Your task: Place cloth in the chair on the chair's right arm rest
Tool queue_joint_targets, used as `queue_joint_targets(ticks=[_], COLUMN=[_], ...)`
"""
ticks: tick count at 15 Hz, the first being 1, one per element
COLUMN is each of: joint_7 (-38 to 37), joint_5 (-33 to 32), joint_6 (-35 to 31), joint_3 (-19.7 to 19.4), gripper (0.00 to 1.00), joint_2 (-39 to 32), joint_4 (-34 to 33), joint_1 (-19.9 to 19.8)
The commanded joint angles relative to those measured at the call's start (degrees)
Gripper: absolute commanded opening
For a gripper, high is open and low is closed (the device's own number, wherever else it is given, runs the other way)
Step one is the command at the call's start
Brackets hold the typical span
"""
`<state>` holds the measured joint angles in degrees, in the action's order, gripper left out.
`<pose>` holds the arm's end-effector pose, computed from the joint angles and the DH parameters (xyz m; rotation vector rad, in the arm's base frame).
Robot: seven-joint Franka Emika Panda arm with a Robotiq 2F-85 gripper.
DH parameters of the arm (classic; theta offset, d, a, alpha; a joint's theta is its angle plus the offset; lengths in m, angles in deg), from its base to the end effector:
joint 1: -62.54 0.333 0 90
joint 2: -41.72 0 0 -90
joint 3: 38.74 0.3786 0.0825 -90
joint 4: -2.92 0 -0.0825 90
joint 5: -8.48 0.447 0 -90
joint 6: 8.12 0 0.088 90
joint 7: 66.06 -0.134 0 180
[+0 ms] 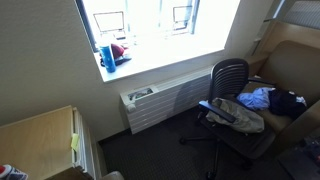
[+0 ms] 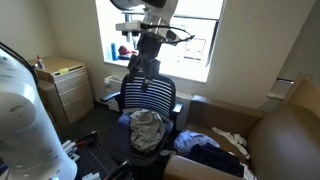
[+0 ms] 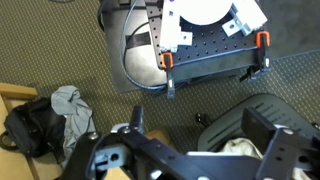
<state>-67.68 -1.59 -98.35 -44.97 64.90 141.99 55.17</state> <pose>0.3710 -0.1148 0.4336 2.9613 -0.3064 -0.6950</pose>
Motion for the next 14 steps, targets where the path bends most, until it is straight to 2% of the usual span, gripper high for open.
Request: queue_joint_targets(ticks=[1, 4, 5, 6, 9, 12, 14], joint_7=[-8.35, -17.98, -19.65, -17.19, -21.81, -30.19, -33.77], joint_5=[1.43, 5.81, 7.29, 5.28, 6.19, 9.34, 8.20], joint_6=[-4.57, -6.71, -6.35, -6.84, -7.97, -20.53, -27.74], joint_3=[5.02, 9.93, 10.28, 9.37, 10.97, 13.67, 16.05], gripper=[1.00, 1.00, 1.00, 1.00, 1.00, 1.00, 1.00], joint_2=[-7.74, -14.28, -13.46, -12.45, -14.60, -22.46, -27.02], joint_4=[3.96, 1.23, -0.36, 2.99, 0.86, 2.21, 1.18], joint_1=[3.31, 7.37, 7.89, 7.39, 8.89, 11.23, 14.04])
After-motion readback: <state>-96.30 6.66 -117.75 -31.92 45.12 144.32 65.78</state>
